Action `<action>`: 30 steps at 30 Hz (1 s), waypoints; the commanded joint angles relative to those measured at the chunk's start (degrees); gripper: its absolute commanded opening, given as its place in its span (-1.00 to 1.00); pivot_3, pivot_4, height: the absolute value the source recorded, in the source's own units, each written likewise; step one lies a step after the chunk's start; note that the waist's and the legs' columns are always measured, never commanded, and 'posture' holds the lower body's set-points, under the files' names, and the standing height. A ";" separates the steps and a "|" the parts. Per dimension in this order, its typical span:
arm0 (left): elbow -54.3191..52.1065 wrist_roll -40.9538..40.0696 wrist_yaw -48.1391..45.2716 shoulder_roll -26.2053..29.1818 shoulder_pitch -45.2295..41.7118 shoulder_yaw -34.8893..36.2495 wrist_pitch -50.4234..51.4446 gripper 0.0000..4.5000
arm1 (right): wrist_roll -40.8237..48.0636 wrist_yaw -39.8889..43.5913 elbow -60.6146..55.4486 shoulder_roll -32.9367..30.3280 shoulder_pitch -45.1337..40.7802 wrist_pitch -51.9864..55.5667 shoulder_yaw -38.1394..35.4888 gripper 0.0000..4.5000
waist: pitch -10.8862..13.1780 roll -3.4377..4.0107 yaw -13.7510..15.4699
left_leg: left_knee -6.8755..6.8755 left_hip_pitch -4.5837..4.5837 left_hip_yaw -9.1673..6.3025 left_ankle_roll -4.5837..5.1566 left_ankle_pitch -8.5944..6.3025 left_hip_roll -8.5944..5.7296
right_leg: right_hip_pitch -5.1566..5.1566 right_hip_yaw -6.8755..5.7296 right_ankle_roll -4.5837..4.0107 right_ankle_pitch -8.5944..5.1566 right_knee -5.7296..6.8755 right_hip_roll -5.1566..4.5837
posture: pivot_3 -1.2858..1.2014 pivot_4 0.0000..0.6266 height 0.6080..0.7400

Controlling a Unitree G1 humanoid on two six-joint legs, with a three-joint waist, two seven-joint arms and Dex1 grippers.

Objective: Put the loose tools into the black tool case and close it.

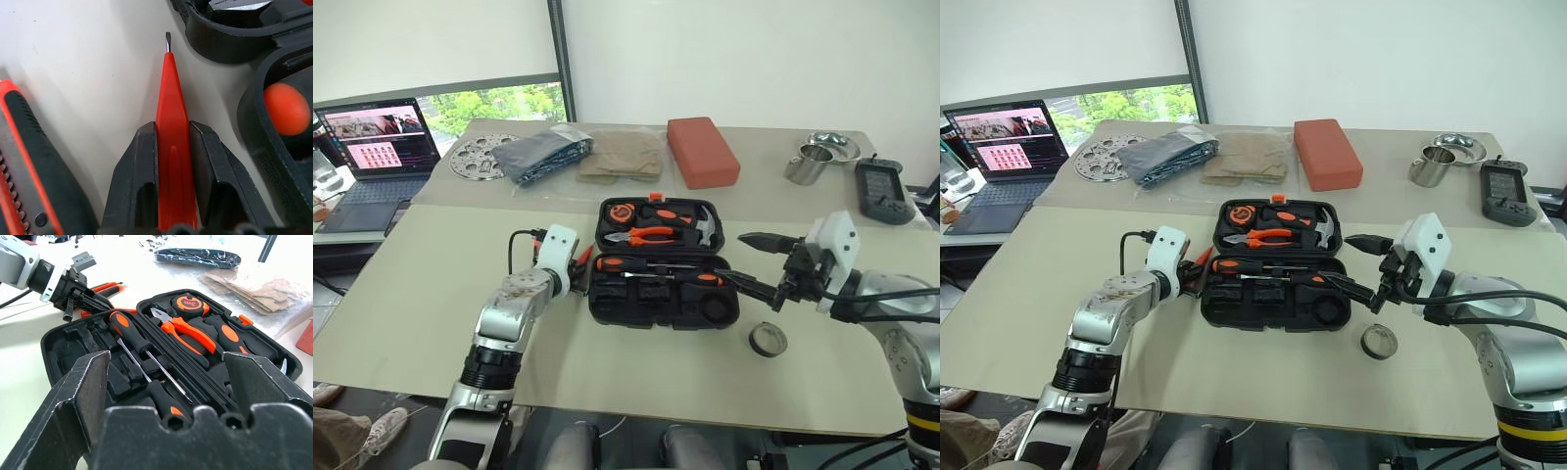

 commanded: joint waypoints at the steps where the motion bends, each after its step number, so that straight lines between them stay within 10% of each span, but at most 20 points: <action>1: -3.09 -0.45 0.76 0.02 0.83 1.20 1.10 -0.79 | 1.83 1.18 -1.29 -1.25 -0.32 -0.26 -2.06 0.90 | 0.00 0.01 -0.05 | 0.00 0.00 0.00 0.00 0.00 0.01 | 0.00 0.00 0.00 0.00 -0.01 0.01 | 0.03 -0.52 1.00; 14: -3.21 -7.31 -19.32 11.94 -1.97 6.79 -19.66 -0.79 | 4.18 3.89 0.62 -0.39 0.98 -2.73 -4.35 0.90 | -0.08 0.13 -0.05 | -0.03 -0.02 0.03 -0.01 0.00 0.04 | -0.03 0.00 -0.01 0.00 -0.04 0.02 | 0.03 -0.52 1.00; 22: 9.19 -7.83 -52.37 20.03 -7.78 -4.34 -41.70 -0.79 | 3.82 9.54 3.46 -2.82 5.26 -5.13 -6.54 0.90 | -0.15 0.26 0.27 | -0.02 -0.06 0.30 -0.01 0.00 -0.01 | -0.02 -0.12 -0.01 0.00 -0.17 -0.01 | 0.03 -0.52 1.00; 30: 28.05 -0.12 -63.00 15.72 -18.83 -14.37 -55.01 -0.79 | 3.06 14.29 6.74 -0.64 11.44 -14.87 -12.88 0.90 | -0.12 0.20 -0.23 | 0.03 -0.11 0.42 0.01 0.00 -0.12 | -0.03 -0.12 0.00 -0.01 -0.14 0.10 | 0.03 -0.52 1.00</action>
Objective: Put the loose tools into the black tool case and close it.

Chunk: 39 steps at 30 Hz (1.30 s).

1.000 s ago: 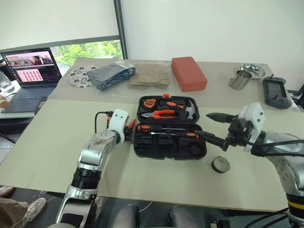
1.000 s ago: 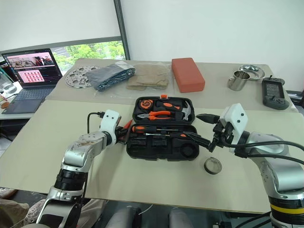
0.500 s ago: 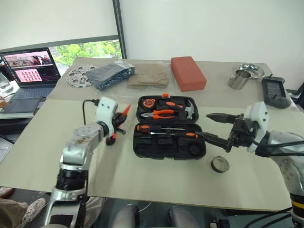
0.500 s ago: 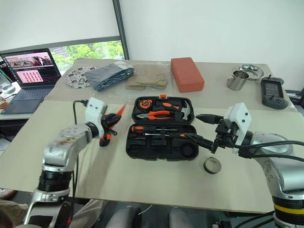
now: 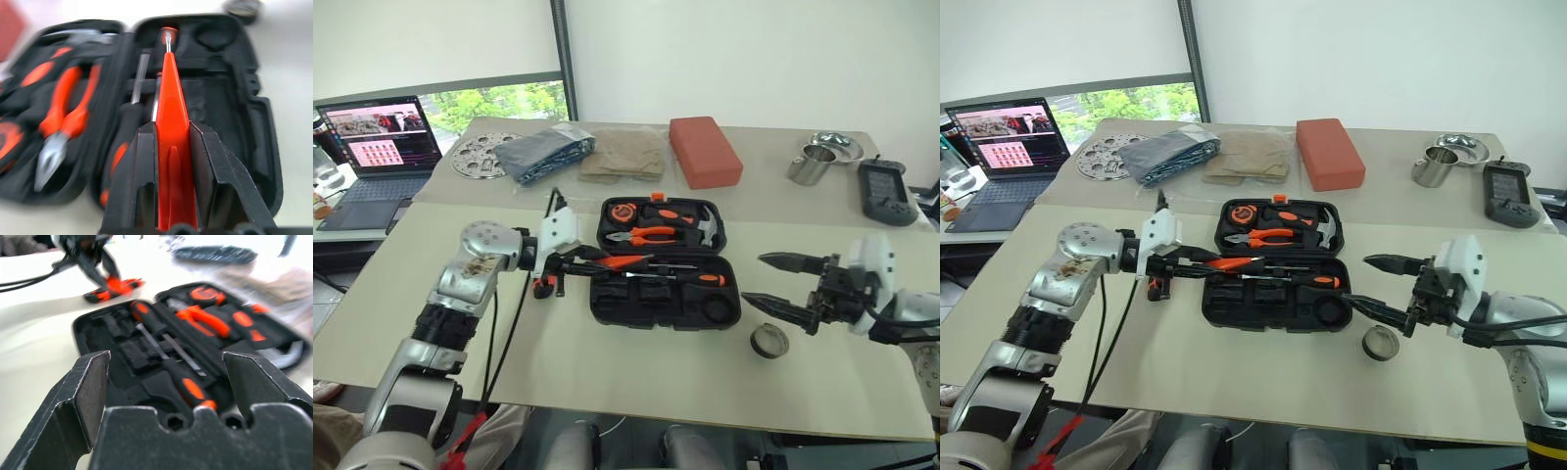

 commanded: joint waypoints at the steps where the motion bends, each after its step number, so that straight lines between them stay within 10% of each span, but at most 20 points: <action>1: 7.09 4.20 -2.50 -1.30 -4.11 -2.72 -6.36 -0.79 | -0.33 1.55 -0.05 0.33 3.17 -4.68 -2.99 0.90 | 0.03 -0.04 -0.12 | -0.01 0.00 0.00 0.00 0.00 0.01 | 0.00 0.02 0.00 0.00 0.01 0.01 | 0.03 -0.52 1.00; 39: 7.49 19.18 -1.32 -6.74 -5.05 -12.12 4.47 -0.79 | -0.34 -3.83 -3.86 2.53 7.91 -9.01 -3.33 0.90 | 0.03 -0.06 -0.15 | 0.15 -0.01 -0.13 0.02 -0.01 0.30 | 0.05 0.57 0.10 -0.06 0.16 0.66 | 0.03 -0.52 1.00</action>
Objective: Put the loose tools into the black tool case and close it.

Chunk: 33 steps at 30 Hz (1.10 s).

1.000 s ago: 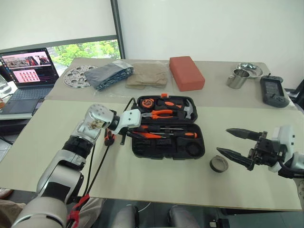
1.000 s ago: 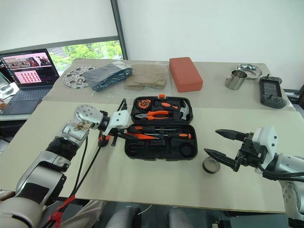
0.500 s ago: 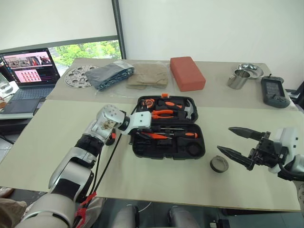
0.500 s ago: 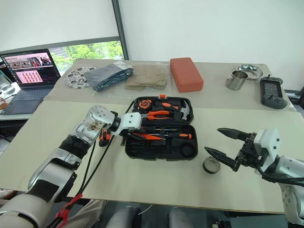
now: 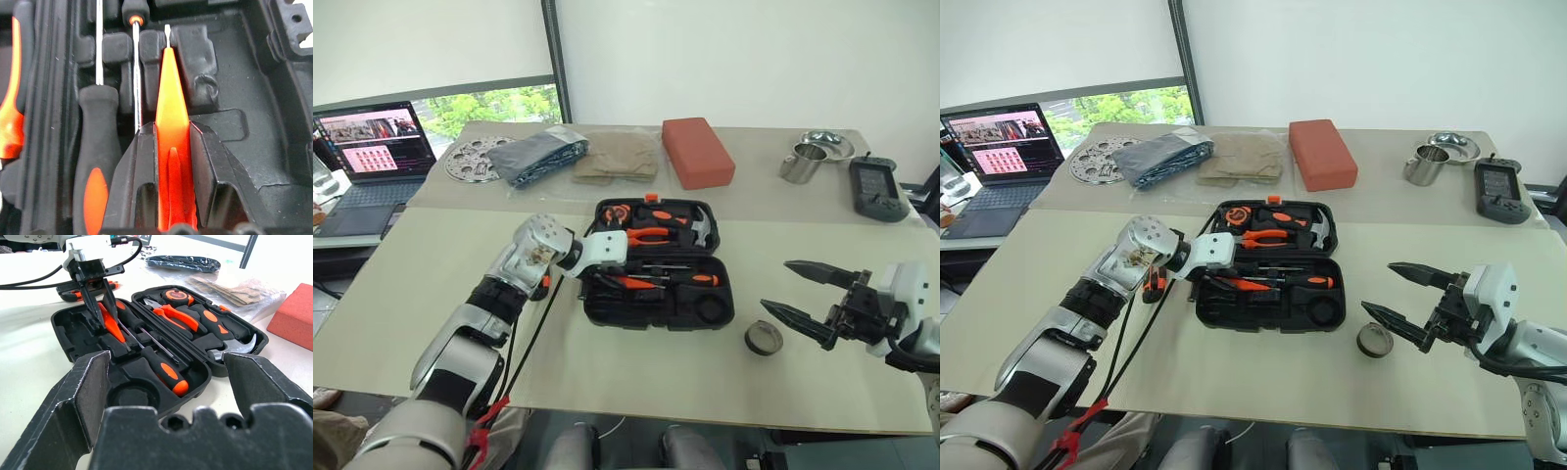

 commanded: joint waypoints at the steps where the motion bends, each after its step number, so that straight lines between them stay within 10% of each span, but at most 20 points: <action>1: -1.69 1.91 -1.60 0.39 2.04 -3.00 3.18 -0.79 | 0.30 -0.75 -2.07 0.16 -0.01 -1.51 -1.13 0.90 | -0.02 0.02 0.06 | 0.00 0.00 0.00 0.00 0.00 0.00 | 0.00 0.00 0.00 0.00 0.00 0.00 | 0.03 -0.52 1.00; 12: -2.65 3.55 0.95 -0.50 4.97 -3.94 4.36 -0.79 | 0.36 -1.39 -2.31 -0.01 -0.19 -1.42 -0.85 0.90 | -0.22 0.19 0.16 | 0.02 0.01 0.00 0.00 0.00 -0.02 | 0.03 0.06 0.01 0.00 0.00 0.00 | 0.03 -0.52 1.00; 23: 1.33 3.41 4.50 -1.05 5.06 -2.25 -0.46 0.96 | 0.21 -1.27 -1.90 -0.07 -0.74 -1.51 -0.46 0.90 | -0.42 0.27 0.34 | 0.37 0.14 0.02 0.00 0.00 -0.08 | 0.16 0.16 0.23 -0.14 0.39 -0.01 | 0.03 -0.52 1.00; 33: -11.41 -6.28 -0.41 1.19 3.21 4.99 7.77 0.96 | -0.26 -0.93 -0.99 -0.12 -1.27 -1.85 -0.05 0.90 | -0.37 0.25 0.13 | 0.73 -0.10 -0.01 0.05 0.03 -0.05 | -0.04 0.14 0.30 -0.18 0.60 0.04 | 0.03 -0.52 1.00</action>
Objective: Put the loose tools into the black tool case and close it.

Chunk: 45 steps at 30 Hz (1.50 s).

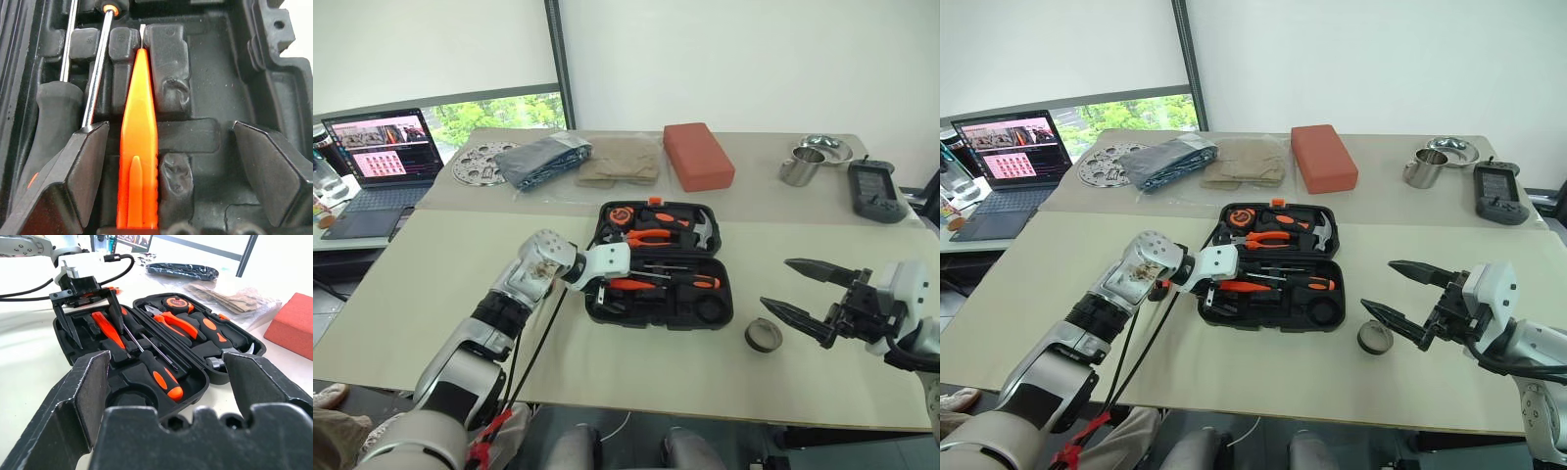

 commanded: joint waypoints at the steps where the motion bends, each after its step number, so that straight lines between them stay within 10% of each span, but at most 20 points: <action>1: -6.99 -4.53 -2.38 2.07 -1.16 3.98 4.06 0.96 | -0.20 0.08 -0.41 -0.15 -1.21 -1.82 -0.05 0.90 | 0.00 0.00 0.02 | -0.02 -0.05 -0.01 0.00 0.00 0.01 | -0.03 -0.01 0.00 0.00 -0.02 0.01 | 0.03 -0.52 1.00; 9: -11.99 -10.58 -5.88 7.65 -2.37 7.77 10.36 0.96 | -0.47 -0.08 -0.05 -0.23 -2.41 -1.74 0.79 0.90 | 0.01 0.00 -0.28 | -0.07 -0.04 -0.03 0.03 -0.02 0.03 | -0.02 -0.02 -0.03 -0.01 -0.07 0.02 | 0.03 -0.52 1.00; 21: 7.64 -14.66 4.33 -4.11 -3.01 15.26 -4.65 0.96 | -0.46 -0.66 -0.51 0.05 -2.78 -1.69 1.26 0.90 | 0.04 -0.04 -0.11 | -0.06 -0.16 -0.05 0.05 -0.03 0.01 | -0.08 0.00 -0.28 0.14 -0.13 0.02 | 0.03 -0.52 1.00; 34: 19.77 -10.81 1.69 -5.96 -0.82 12.11 -17.51 -0.97 | -0.46 -1.53 -1.17 0.46 -2.66 -1.64 1.68 0.90 | 0.06 -0.08 0.12 | -0.05 -0.16 -0.06 0.04 -0.03 -0.03 | -0.05 -0.01 -0.22 0.11 -0.13 0.03 | 0.03 -0.52 1.00; 45: 24.53 -4.34 1.92 -5.25 0.81 7.86 -24.21 -0.97 | -0.48 -1.50 -1.42 0.28 -2.29 -1.52 1.53 0.90 | 0.06 -0.08 -0.09 | -0.05 -0.10 -0.07 0.04 -0.03 -0.02 | -0.01 -0.01 -0.22 0.10 -0.11 0.04 | 0.03 -0.52 1.00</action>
